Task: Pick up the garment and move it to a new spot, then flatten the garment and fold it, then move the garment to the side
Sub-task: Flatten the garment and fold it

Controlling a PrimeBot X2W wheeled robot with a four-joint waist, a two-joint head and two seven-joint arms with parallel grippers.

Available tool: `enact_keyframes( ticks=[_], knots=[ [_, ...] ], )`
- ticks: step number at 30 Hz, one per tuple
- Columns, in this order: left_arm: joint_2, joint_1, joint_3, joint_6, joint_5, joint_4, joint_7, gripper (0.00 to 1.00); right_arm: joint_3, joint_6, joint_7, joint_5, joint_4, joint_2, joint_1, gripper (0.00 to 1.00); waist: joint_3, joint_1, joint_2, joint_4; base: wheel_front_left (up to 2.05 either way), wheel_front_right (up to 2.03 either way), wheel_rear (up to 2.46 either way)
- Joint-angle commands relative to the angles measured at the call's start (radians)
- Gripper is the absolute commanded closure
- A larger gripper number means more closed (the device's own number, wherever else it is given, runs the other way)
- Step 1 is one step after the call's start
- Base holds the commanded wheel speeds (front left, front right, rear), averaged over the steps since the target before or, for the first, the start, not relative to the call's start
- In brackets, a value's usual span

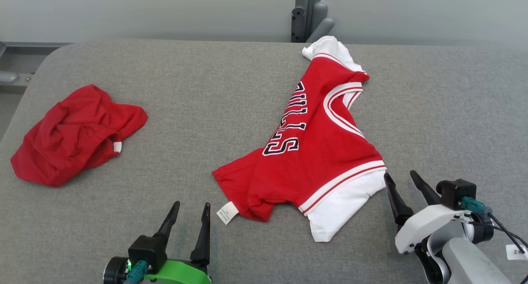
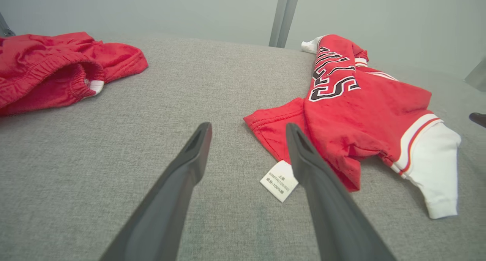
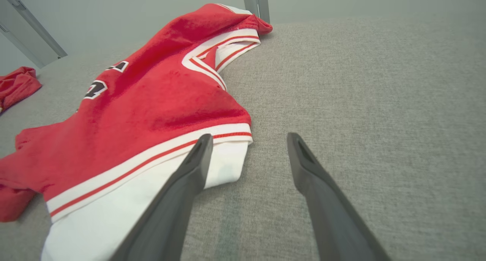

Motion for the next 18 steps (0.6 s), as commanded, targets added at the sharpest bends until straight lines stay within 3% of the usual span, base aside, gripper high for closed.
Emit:
enact_keyframes(
  ticks=[1, 12, 13, 14, 18],
  knots=[
    [0.003, 0.007, 0.003, -0.005, 0.001, 0.005, 0.0, 0.0, 0.012, -0.001, -0.003, 0.013, 0.004, -0.008, -0.007, 0.0, 0.0, 0.0, 0.0061, 0.005, 0.0, 0.0, 0.0],
    [0.003, 0.012, 0.008, -0.006, 0.0, 0.01, 0.0, 0.0, 0.104, -0.001, -0.003, 0.045, 0.179, -0.011, -0.098, 0.0, 0.025, 0.0, 0.0061, 0.074, 0.0, 0.0, 0.0],
    [0.003, 0.011, 0.007, -0.005, -0.002, 0.01, 0.0, 0.0, 0.117, -0.001, -0.003, 0.049, 0.188, -0.013, -0.105, 0.6, 0.027, 0.0, 0.0061, 0.076, 0.0, 0.0, 0.0],
    [0.003, 0.01, 0.006, -0.004, -0.003, 0.008, 0.0, 0.0, 0.125, -0.001, -0.003, 0.054, 0.196, -0.017, -0.11, 1.0, 0.028, 0.0, 0.0061, 0.077, 0.0, 0.0, 0.0],
    [0.003, 0.01, 0.01, 0.003, -0.007, 0.005, 0.0, 0.0, 0.136, -0.001, -0.003, 0.076, 0.155, -0.03, -0.132, 1.0, 0.031, 0.0, 0.0061, 0.07, 0.0, 0.0, 0.0]
  ],
)
